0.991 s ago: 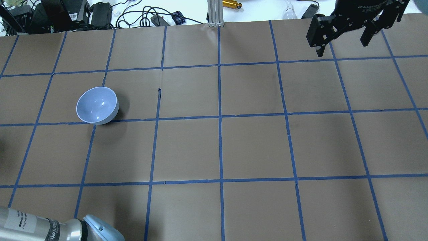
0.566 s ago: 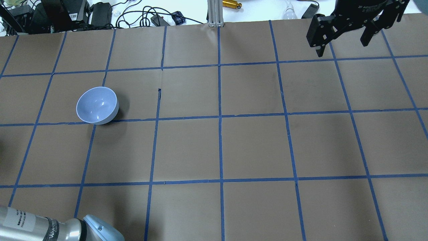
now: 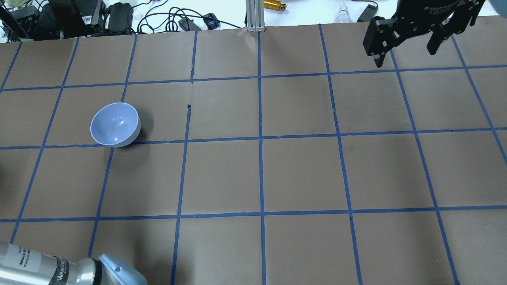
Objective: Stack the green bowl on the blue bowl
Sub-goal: 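Close the left gripper on the rim of the pale green bowl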
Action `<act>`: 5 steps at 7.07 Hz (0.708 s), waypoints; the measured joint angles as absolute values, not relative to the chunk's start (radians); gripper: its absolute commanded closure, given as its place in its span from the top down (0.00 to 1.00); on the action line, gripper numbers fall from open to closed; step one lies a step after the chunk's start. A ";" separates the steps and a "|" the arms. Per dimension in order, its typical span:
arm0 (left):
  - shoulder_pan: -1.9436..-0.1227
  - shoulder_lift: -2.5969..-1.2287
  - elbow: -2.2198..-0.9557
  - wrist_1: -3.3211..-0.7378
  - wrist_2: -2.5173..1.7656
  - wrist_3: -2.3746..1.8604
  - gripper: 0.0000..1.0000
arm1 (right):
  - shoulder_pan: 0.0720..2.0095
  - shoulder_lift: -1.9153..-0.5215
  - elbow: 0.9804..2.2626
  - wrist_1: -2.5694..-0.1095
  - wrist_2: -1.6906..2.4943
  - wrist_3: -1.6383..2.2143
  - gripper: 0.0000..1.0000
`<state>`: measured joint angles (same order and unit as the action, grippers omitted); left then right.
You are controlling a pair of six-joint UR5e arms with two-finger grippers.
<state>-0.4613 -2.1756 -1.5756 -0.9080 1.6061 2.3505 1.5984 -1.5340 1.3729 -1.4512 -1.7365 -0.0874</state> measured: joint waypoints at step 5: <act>-0.460 -2.176 -1.575 -0.908 1.618 2.357 0.00 | 1.598 -1.534 1.373 -1.451 -1.736 -0.087 1.00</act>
